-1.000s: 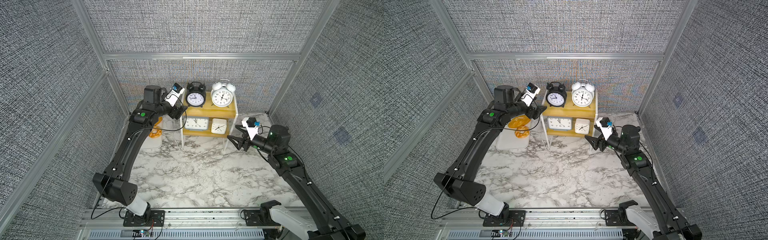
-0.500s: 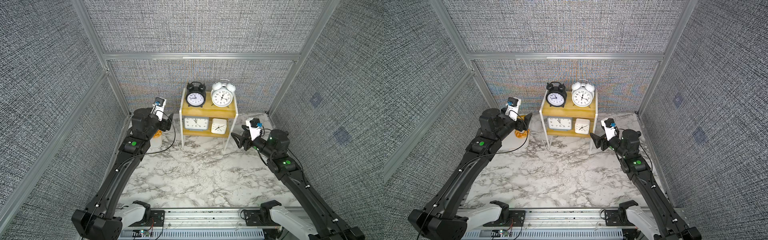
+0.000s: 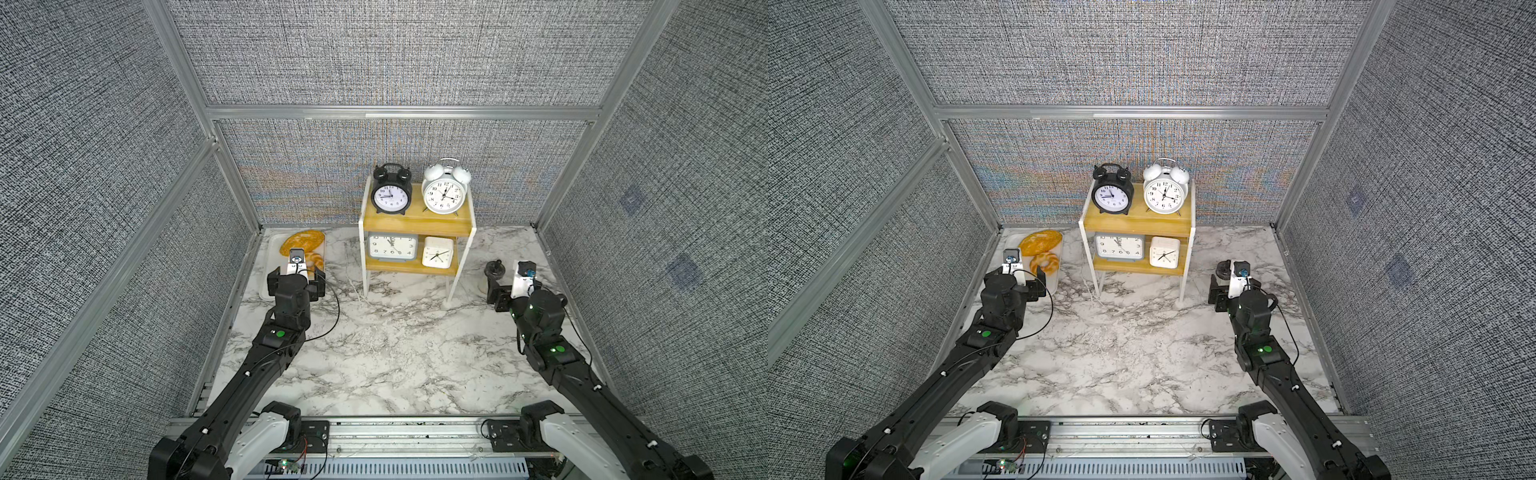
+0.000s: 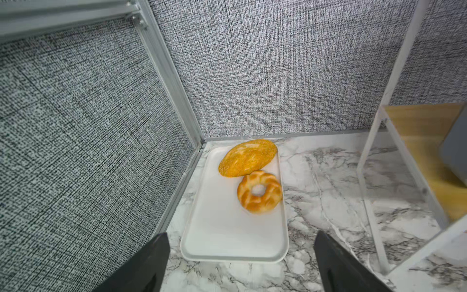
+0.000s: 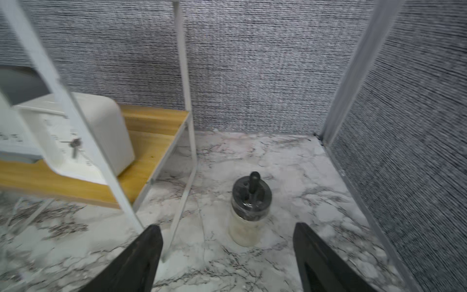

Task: Place the alarm clocks on the shelf by style
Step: Reset both arms

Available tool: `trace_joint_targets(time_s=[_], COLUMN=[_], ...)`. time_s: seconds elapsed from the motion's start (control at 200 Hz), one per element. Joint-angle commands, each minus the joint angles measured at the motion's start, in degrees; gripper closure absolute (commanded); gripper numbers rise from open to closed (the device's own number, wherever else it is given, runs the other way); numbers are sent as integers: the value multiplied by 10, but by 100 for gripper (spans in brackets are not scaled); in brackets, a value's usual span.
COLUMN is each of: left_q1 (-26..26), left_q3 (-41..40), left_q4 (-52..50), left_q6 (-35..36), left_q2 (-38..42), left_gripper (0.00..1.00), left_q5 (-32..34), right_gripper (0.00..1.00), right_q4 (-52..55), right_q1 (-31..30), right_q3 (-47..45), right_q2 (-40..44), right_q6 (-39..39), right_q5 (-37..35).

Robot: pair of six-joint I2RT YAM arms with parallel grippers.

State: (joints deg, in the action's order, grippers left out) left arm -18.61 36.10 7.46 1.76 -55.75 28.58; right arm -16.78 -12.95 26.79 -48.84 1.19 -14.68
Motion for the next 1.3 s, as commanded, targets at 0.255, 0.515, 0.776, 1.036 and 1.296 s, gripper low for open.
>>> trace_joint_targets(time_s=[0.255,0.515,0.776,1.036,1.296], left_q1=[12,59,127,150,150], left_q3=[-103,-136,-168,-168,-120], left_q4=[166,213,333,421,369], left_q6=[58,21,-7,-9,-32], left_q2=[-27,-83,-170,-261,-308], left_gripper=[1,1,1,1,1], left_q5=[-1,-41,-207,-256,-193], right_gripper=[3,1,1,1,1], right_q4=[-197,-342,-476,-563,-530], right_q1=[99,154,154,150,112], right_q3=[-120,-179,-193,-186,-136], right_q2=[-8,-87,-200,-303,-379], right_q6=[26,20,17,13,-18], right_q5=[-103,35,85,126,87])
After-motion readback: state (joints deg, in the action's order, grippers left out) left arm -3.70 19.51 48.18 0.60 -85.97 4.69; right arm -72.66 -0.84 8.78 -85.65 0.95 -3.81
